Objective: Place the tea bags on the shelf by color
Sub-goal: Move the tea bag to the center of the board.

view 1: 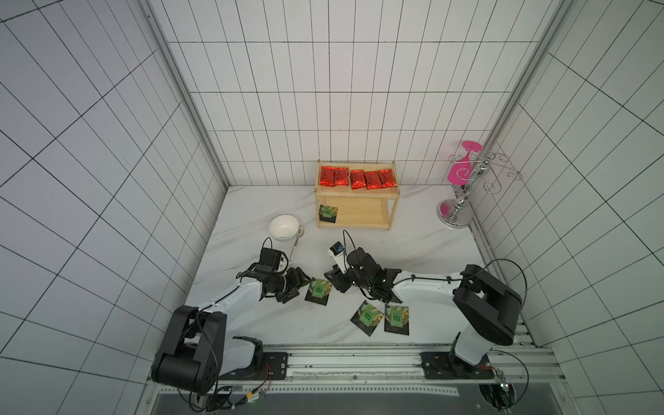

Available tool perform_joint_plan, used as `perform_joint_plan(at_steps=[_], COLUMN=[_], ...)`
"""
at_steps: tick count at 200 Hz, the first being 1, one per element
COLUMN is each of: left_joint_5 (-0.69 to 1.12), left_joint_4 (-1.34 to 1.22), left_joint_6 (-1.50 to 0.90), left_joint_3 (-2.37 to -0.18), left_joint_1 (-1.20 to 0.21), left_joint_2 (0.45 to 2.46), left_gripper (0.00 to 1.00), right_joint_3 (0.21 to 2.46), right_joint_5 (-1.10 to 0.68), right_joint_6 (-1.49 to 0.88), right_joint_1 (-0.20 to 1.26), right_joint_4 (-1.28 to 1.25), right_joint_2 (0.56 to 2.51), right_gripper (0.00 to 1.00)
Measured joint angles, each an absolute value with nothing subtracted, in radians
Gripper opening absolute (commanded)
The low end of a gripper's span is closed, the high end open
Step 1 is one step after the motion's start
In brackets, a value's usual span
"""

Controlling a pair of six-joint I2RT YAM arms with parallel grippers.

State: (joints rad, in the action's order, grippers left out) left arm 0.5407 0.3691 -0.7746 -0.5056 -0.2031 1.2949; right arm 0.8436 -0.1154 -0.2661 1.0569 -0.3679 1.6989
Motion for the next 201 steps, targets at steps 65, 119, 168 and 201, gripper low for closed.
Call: perform_joint_plan(at_steps=[65, 119, 168, 201], left_joint_5=[0.603, 0.579, 0.551, 0.594], left_joint_4=[0.242, 0.238, 0.263, 0.154], left_joint_6=[-0.775, -0.808, -0.821, -0.834], left_joint_3=[-0.519, -0.475, -0.455, -0.456], left_joint_1=[-0.332, -0.337, -0.278, -0.281], left_joint_2=[1.383, 1.321, 1.283, 1.354], left_gripper=[0.67, 0.67, 0.68, 0.68], right_joint_3=[0.744, 0.734, 0.734, 0.734], right_joint_5=[-0.277, -0.353, -0.388, -0.404], right_joint_6=[-0.413, -0.462, -0.469, -0.471], right_joint_1=[0.963, 0.949, 0.947, 0.931], right_joint_4=[-0.483, -0.566, -0.589, -0.621], right_joint_2=[1.724, 1.782, 1.863, 1.896], right_gripper=[0.23, 0.1, 0.08, 0.08])
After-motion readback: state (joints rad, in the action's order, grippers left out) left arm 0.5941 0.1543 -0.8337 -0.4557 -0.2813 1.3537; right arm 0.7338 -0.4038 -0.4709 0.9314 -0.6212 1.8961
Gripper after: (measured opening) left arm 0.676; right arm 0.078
